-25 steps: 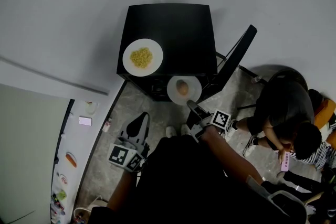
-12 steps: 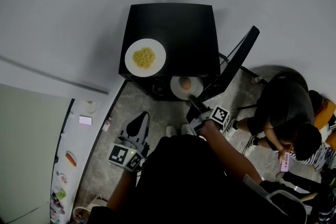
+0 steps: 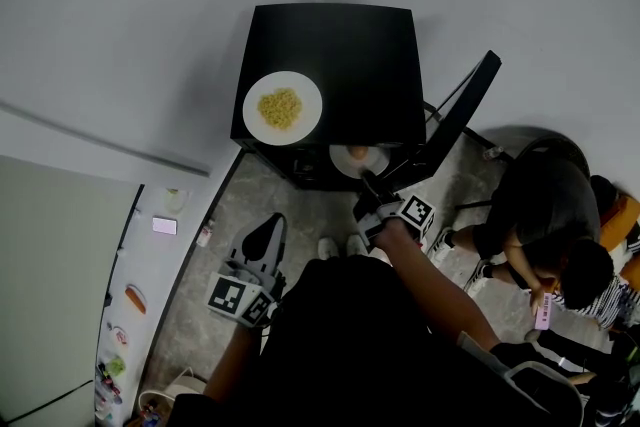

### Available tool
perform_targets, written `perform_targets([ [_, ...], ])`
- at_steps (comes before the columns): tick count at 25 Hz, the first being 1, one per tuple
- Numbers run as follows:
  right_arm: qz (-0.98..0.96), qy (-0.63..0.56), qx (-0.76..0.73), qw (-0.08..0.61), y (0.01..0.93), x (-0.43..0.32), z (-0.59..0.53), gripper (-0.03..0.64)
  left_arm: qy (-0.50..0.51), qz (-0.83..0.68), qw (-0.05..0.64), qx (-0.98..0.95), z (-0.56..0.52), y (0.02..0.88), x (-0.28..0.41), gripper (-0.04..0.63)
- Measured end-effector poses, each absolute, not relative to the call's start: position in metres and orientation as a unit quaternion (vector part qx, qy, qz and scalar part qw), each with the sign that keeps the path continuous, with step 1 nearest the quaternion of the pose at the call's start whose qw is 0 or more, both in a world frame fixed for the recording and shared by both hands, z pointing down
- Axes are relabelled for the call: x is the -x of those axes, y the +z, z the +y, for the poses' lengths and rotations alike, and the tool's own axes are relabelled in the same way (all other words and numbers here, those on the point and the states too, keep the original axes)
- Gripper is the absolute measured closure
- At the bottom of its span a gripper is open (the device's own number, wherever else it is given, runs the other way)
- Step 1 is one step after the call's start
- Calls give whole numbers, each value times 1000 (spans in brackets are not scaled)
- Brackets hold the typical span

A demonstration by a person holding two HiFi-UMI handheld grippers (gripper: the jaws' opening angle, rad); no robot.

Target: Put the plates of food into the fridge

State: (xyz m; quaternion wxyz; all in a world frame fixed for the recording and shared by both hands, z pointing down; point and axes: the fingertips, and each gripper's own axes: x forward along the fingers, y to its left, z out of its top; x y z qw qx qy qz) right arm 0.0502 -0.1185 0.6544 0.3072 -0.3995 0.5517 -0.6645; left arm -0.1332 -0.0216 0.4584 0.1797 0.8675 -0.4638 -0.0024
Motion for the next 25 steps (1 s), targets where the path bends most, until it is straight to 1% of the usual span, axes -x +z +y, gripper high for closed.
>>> perform_targets([
  [25,498,-651,448,358,668,-56,-156,583,-3,-468,180,-865,-28,459,130,571],
])
